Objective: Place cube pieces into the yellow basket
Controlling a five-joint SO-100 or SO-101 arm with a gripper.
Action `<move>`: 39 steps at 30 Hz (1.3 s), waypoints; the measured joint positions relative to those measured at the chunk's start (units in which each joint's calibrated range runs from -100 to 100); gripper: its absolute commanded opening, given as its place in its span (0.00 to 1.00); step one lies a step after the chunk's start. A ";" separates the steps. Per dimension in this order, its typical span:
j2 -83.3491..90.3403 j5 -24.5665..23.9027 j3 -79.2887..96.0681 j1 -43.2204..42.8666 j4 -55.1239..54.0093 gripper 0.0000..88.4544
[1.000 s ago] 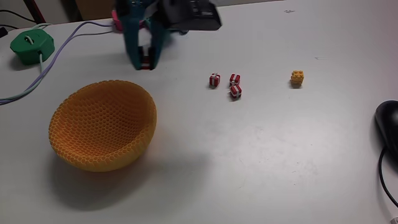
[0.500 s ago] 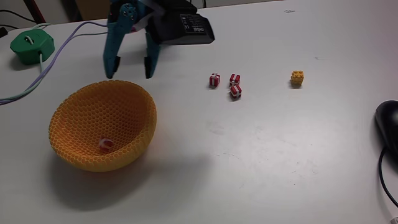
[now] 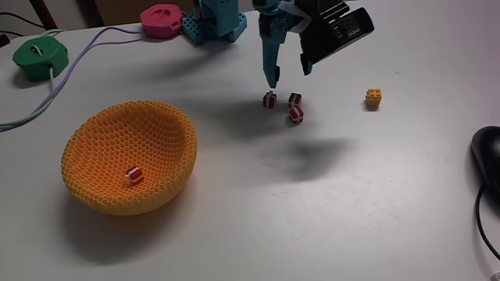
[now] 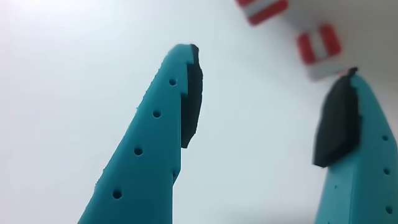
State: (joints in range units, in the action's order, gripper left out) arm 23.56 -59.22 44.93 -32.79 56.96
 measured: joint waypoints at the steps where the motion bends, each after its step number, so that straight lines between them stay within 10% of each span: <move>1: 0.10 0.54 0.30 0.68 -0.33 0.35; 18: 0.10 7.67 16.16 8.32 -18.19 0.30; 28: -0.98 8.64 18.62 9.28 -25.96 0.03; 33: -1.38 9.62 17.34 10.35 -24.29 0.00; 39: -2.75 21.88 -8.57 19.73 -5.21 0.00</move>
State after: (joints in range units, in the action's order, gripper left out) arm 20.81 -37.34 36.35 -13.06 51.75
